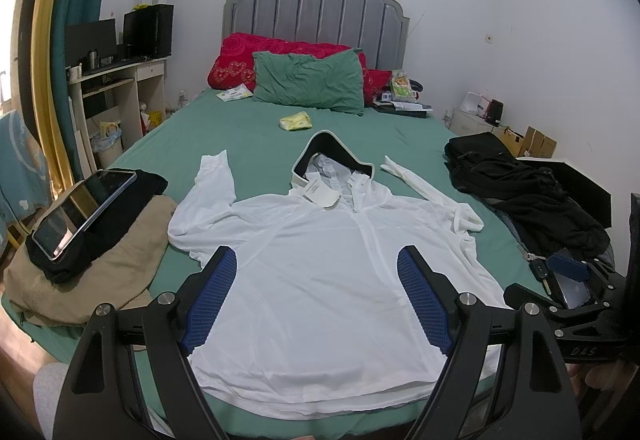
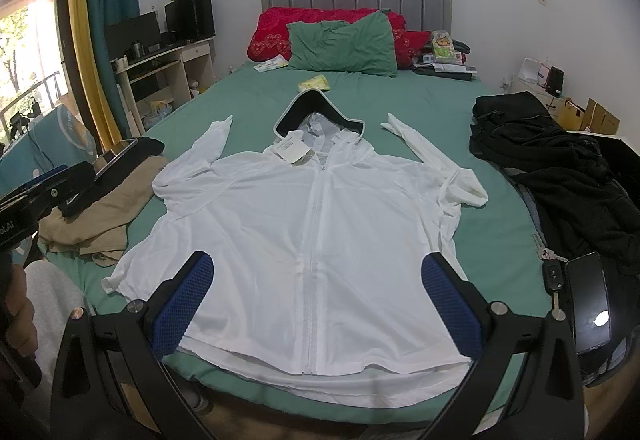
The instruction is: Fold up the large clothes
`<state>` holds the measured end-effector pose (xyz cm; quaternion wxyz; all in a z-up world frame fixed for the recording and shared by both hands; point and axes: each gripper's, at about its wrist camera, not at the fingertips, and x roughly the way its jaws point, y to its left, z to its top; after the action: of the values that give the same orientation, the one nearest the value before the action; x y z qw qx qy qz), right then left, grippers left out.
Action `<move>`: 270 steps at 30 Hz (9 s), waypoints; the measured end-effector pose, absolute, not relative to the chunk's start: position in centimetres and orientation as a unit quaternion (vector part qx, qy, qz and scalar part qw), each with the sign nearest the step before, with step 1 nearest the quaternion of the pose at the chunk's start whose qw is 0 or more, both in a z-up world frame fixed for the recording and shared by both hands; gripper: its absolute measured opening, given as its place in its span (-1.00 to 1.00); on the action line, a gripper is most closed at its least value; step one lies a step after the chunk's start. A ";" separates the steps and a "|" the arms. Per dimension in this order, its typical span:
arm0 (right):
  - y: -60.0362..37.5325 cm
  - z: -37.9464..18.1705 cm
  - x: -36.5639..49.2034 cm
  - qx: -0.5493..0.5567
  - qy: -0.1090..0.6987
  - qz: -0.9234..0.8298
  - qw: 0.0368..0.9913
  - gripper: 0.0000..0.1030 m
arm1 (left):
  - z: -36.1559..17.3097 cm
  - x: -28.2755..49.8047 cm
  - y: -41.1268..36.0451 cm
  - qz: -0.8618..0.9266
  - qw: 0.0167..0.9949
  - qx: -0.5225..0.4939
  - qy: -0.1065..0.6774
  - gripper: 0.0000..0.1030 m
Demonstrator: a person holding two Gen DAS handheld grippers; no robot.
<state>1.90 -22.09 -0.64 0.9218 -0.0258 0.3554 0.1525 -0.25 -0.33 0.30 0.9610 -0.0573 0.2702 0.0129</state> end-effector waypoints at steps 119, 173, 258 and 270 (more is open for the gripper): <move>-22.1 -2.3 39.0 -0.059 0.379 0.281 0.880 -0.97 | -9.5 25.2 11.3 -0.006 0.916 -0.073 0.394 0.65; -1.7 -11.1 29.4 -0.125 0.357 0.460 0.803 0.35 | -12.8 23.5 17.1 0.064 0.908 -0.073 0.407 0.65; 3.2 -12.4 31.0 -0.183 0.415 0.336 0.825 0.54 | -17.2 26.8 20.4 0.075 0.870 -0.119 0.473 0.65; 5.9 -17.6 33.8 -0.180 0.454 0.352 0.799 -0.90 | -17.9 27.8 20.7 0.082 0.862 -0.122 0.485 0.65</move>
<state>33.76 5.92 -17.63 0.7987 -0.1798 0.4538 0.3518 27.83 20.68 -17.87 0.8623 -0.1223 0.4846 0.0818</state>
